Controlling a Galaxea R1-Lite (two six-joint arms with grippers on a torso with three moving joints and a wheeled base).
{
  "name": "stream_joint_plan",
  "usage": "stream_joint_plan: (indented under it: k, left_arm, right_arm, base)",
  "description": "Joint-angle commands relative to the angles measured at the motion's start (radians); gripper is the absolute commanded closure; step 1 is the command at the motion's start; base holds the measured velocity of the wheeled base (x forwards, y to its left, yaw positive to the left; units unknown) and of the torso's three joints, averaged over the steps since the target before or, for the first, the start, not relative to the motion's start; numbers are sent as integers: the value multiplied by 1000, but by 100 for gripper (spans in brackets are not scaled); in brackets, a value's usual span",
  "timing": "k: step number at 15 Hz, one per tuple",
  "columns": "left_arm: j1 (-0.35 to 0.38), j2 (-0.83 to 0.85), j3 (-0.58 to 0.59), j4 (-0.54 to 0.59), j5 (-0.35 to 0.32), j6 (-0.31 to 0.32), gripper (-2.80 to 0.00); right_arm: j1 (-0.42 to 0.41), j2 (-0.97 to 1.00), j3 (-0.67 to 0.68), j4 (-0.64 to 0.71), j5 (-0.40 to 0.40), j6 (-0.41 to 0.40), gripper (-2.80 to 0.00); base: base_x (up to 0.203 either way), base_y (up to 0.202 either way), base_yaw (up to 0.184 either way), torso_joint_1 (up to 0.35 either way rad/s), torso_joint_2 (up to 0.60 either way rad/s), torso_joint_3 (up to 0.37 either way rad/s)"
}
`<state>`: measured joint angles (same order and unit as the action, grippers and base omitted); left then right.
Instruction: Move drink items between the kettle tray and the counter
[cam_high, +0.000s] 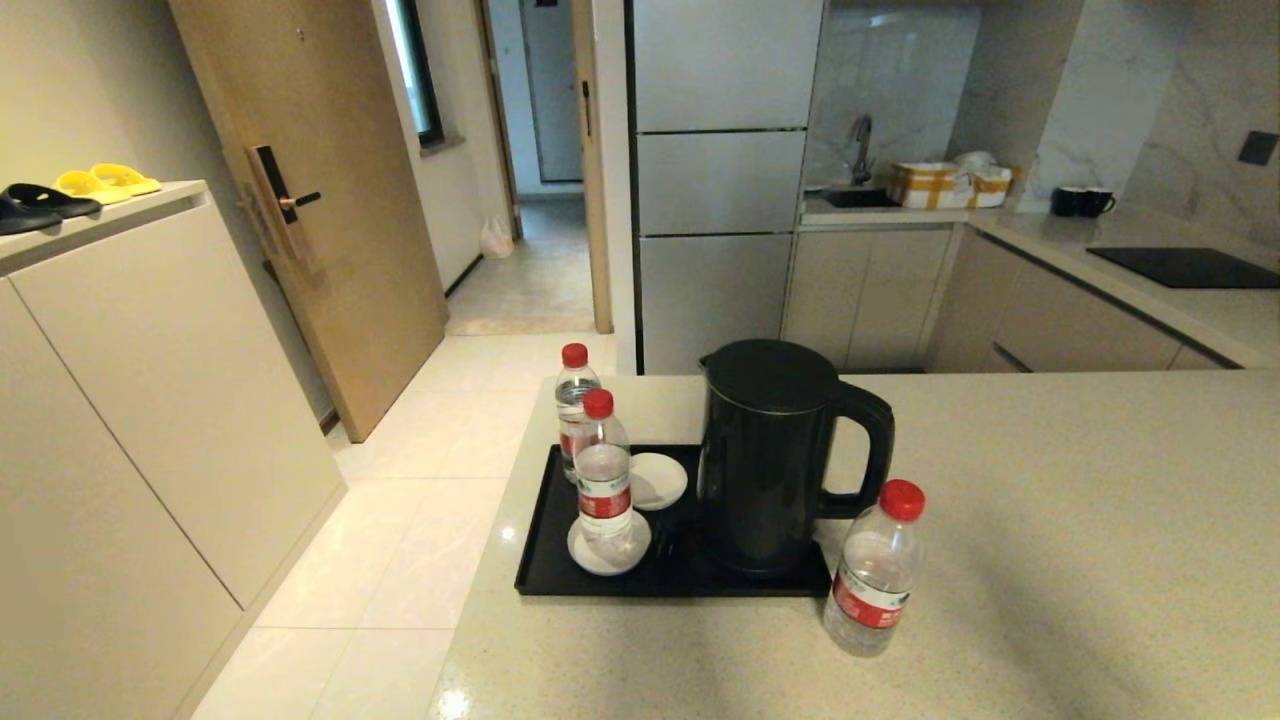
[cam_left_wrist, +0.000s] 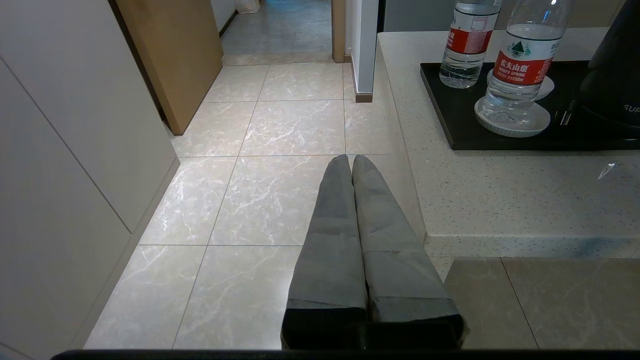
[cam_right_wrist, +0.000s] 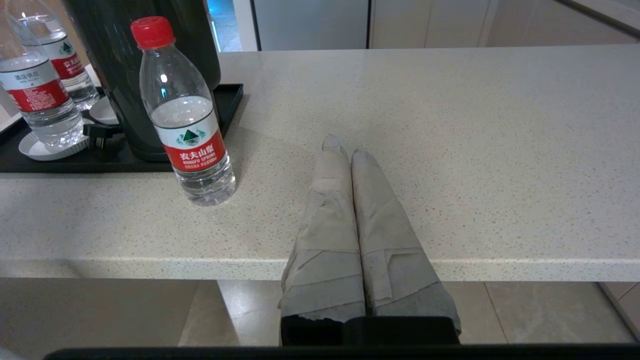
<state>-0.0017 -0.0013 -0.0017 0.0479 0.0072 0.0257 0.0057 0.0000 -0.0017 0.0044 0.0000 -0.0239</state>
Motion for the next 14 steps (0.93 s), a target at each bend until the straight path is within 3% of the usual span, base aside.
stream_joint_plan:
  k: [1,14]
  left_arm:
    - [0,1,0,0,0,0,0]
    - [0,1,0,0,0,0,0]
  right_arm:
    - [0,2,0,0,0,-1,0]
    - [0,1,0,0,0,-1,0]
  base:
    - [0,0,0,0,0,0]
    - [0,0,0,0,0,0]
